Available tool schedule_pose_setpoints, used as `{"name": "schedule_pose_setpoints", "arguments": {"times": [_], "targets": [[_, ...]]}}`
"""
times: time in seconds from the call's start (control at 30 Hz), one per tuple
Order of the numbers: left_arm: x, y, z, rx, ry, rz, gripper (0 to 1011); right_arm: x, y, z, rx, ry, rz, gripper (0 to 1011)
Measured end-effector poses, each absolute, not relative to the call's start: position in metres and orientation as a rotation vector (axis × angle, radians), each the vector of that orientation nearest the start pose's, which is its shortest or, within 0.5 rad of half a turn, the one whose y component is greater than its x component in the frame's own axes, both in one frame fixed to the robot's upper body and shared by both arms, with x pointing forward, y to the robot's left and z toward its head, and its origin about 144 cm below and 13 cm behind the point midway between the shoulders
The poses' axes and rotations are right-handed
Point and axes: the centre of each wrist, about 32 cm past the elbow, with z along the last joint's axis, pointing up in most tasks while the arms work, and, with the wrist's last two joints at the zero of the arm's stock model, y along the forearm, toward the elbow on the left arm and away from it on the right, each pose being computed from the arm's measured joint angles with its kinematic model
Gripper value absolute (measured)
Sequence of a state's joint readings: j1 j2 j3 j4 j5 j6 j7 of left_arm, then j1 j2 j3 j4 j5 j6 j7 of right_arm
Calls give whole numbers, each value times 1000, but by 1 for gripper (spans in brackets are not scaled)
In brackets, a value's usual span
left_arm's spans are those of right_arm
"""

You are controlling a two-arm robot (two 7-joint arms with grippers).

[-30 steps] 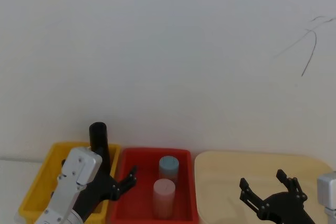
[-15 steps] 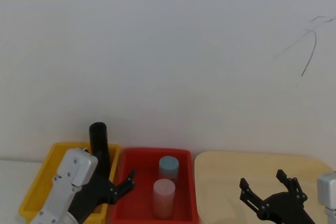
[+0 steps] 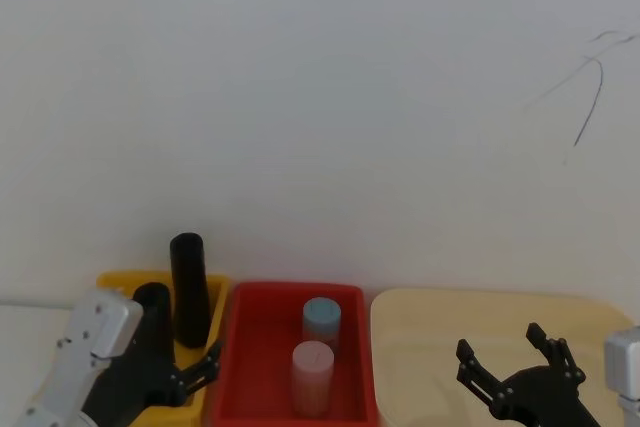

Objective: Pick up the garbage bag with the one hand and transfer it to the other hand.

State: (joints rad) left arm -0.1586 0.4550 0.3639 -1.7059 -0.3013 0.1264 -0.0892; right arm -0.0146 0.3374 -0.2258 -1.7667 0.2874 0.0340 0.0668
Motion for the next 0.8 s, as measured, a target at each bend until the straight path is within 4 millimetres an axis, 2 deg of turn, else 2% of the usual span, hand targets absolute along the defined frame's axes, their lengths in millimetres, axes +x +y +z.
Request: {"name": "schedule_pose_setpoints", "arguments": {"times": [0.3, 0.8], "targets": [[477, 250, 1219, 161, -106, 1143, 1002, 443, -237, 1189, 26, -75, -1230, 1000], [484, 256, 1227, 173, -42, 1184, 1002, 443, -237, 1189, 26, -75, -1230, 1000]]}}
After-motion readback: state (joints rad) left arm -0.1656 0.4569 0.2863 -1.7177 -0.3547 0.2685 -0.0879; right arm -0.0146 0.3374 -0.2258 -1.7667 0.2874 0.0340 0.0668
